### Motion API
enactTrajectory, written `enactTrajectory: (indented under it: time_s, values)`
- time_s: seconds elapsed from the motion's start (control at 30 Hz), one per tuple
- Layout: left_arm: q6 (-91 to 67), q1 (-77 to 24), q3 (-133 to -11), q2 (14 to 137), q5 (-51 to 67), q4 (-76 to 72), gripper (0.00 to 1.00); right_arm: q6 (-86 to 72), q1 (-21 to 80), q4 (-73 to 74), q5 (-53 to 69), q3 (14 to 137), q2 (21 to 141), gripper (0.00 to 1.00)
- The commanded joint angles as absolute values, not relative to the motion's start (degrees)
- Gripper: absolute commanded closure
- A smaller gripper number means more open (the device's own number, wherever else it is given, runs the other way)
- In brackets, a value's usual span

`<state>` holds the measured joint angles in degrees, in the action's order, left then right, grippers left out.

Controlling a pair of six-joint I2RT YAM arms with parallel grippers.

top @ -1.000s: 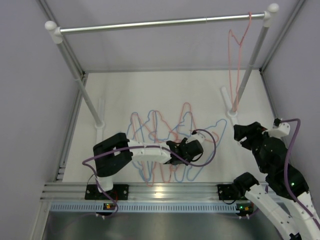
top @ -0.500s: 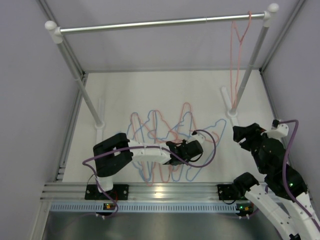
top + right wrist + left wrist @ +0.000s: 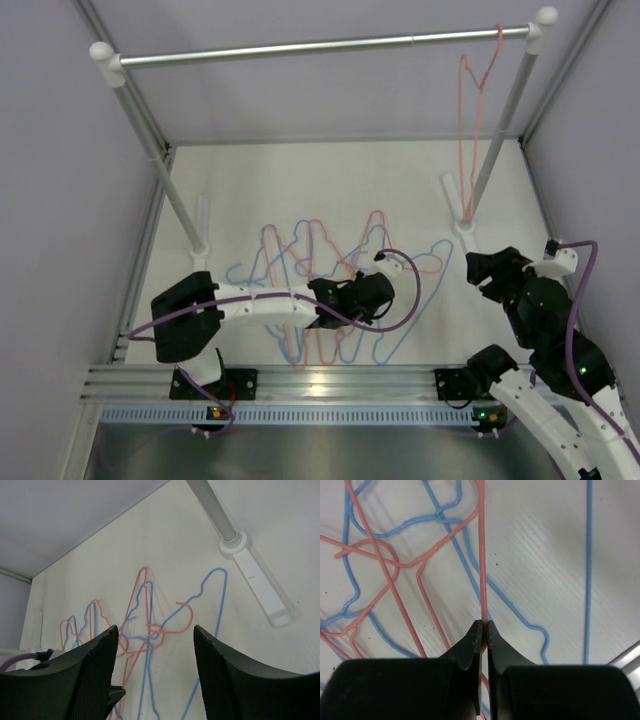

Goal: Organize the hangers

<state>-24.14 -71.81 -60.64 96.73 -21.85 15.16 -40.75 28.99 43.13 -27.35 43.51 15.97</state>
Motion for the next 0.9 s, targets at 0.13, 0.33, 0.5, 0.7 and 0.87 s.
enactTrajectory:
  time_s: [0.13,0.33,0.5,0.7,0.87]
  values:
    - [-25.84,-71.9,-61.44,87.03,-23.29,18.63,1.0,-40.7,28.3,43.68,-28.12,44.56,15.38,0.41]
    - [-27.16,-71.72,-61.7,81.04,-22.68,18.72,1.0,-40.52,28.39,47.36,-30.85,49.82,15.38,0.4]
    - [-29.26,-70.23,-62.75,75.51,-22.15,18.72,1.0,-40.52,28.3,50.01,-31.99,55.28,15.12,0.4]
    - [-31.46,-68.82,-64.95,70.32,-22.85,18.63,1.0,-39.9,28.3,53.34,-33.31,59.67,14.68,0.39]
    - [-31.64,-68.64,-68.11,67.68,-24.26,18.54,1.0,-39.99,28.3,54.14,-33.49,60.64,14.33,0.39]
